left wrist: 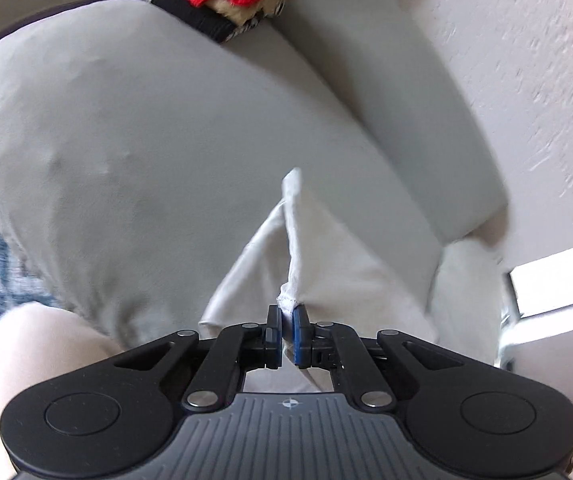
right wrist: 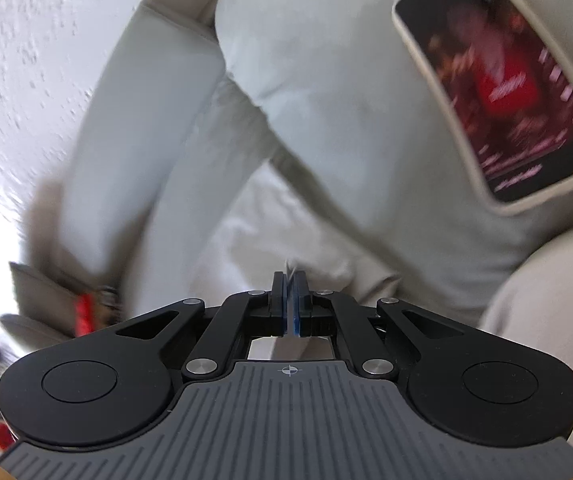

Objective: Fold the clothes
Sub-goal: 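Fold the held edge over again toward the collar with both grippers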

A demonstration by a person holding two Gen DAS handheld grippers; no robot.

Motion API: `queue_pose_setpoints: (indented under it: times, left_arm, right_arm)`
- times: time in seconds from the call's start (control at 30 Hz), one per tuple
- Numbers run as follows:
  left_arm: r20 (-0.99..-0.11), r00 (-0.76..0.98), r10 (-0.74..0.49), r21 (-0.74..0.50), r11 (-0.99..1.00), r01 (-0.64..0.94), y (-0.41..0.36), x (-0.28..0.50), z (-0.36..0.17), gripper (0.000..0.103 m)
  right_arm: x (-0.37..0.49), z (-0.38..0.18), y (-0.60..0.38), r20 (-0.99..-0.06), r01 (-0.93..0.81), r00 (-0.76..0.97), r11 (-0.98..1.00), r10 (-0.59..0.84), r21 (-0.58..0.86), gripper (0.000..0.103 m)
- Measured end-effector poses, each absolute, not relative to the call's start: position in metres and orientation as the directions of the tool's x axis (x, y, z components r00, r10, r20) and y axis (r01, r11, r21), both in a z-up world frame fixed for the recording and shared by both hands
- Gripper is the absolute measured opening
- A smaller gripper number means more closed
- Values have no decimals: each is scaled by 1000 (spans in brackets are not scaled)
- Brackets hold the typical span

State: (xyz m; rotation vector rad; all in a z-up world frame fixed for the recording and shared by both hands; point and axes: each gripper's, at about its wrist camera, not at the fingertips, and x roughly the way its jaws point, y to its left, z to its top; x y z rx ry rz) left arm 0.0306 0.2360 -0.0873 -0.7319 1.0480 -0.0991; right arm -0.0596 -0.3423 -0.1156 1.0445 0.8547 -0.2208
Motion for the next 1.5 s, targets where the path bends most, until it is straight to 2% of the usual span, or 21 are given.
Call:
queue_pose_setpoints:
  times: [0.07, 0.13, 0.2, 0.27, 0.3, 0.37, 0.5, 0.7, 0.77, 0.87, 1.0, 1.13, 1.2, 1.27, 1.5]
  left_arm:
    - [-820, 449, -356, -502, 824, -263, 224, 34, -100, 3]
    - [-847, 422, -324, -459, 847, -270, 218, 34, -113, 3]
    - [-862, 408, -300, -431, 858, -279, 213, 33, -124, 3]
    - [-865, 404, -298, -428, 858, -284, 215, 28, -129, 3]
    - [-865, 406, -296, -427, 859, -284, 215, 27, -130, 3]
    - [-865, 410, -289, -422, 861, -282, 214, 25, -130, 3]
    - [-864, 415, -286, -421, 863, -281, 210, 28, -133, 3]
    - [-865, 409, -292, -423, 861, -281, 212, 28, -132, 3]
    - [-862, 411, -296, -429, 859, -282, 212, 27, -132, 3]
    - [-858, 415, -303, -439, 852, -286, 214, 26, -134, 3]
    - [-846, 423, -324, -469, 830, -302, 220, 25, -132, 3]
    - [-793, 456, -403, -566, 764, -309, 228, 26, -119, 3]
    - [-756, 474, -452, -621, 724, -299, 232, 26, -110, 3]
    - [-753, 477, -454, -622, 727, -290, 234, 25, -104, 3]
    - [-879, 364, -309, -417, 867, -272, 209, 27, -125, 3]
  right_arm:
    - [-63, -118, -341, -736, 543, 646, 556, 204, 630, 3]
    - [-68, -124, -341, -746, 555, 633, 549, 209, 625, 13]
    - [-75, -131, -345, -740, 576, 636, 502, 221, 645, 18]
    - [-80, -135, -348, -730, 586, 648, 472, 217, 659, 39]
    - [-82, -137, -349, -730, 587, 652, 472, 207, 658, 40]
    - [-79, -139, -346, -766, 601, 620, 527, 167, 601, 40]
    - [-74, -163, -346, -798, 628, 557, 511, 232, 587, 39]
    - [-88, -188, -352, -735, 659, 607, 325, 303, 678, 33]
    - [-94, -194, -356, -702, 659, 632, 249, 328, 710, 8]
    - [-100, -187, -354, -682, 635, 673, 250, 285, 731, 3]
    - [-94, -163, -353, -673, 592, 709, 340, 210, 730, 3]
    - [-78, -119, -363, -631, 520, 760, 436, 156, 735, 3]
    - [-73, -100, -364, -642, 508, 757, 505, 124, 697, 2]
    - [-69, -91, -364, -679, 518, 729, 580, 86, 629, 2]
    - [-71, -126, -345, -820, 551, 572, 748, -15, 370, 3]
